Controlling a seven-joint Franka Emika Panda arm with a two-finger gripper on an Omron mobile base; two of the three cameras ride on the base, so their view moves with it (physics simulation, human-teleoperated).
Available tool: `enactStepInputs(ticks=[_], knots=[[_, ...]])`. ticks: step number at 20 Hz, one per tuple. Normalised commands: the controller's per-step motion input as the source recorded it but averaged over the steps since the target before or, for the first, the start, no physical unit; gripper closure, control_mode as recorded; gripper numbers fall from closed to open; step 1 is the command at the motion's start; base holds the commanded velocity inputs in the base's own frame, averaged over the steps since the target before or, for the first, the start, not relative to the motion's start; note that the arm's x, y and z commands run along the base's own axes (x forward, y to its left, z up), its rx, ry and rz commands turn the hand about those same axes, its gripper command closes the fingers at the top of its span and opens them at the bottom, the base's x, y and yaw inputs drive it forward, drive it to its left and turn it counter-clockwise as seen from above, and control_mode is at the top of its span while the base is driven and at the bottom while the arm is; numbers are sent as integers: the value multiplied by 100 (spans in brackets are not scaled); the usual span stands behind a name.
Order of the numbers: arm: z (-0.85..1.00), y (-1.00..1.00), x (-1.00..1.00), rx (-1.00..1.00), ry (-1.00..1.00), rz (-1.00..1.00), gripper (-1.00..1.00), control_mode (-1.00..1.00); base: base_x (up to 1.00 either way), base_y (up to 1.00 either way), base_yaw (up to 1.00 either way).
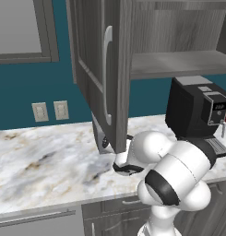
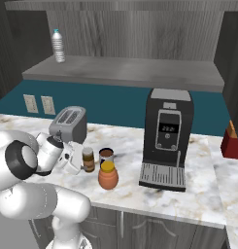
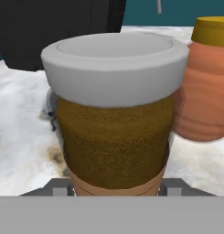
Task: Pick the cinnamon and honey bottle from the cabinet and place them next to the mug.
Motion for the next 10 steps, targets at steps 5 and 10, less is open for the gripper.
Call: enactStepInputs(ticks=[5, 10], knots=[[0, 1, -1, 0, 0, 0, -100, -100, 0, 0, 0], [2, 6, -9, 0, 0, 0, -100, -100, 0, 0, 0]])
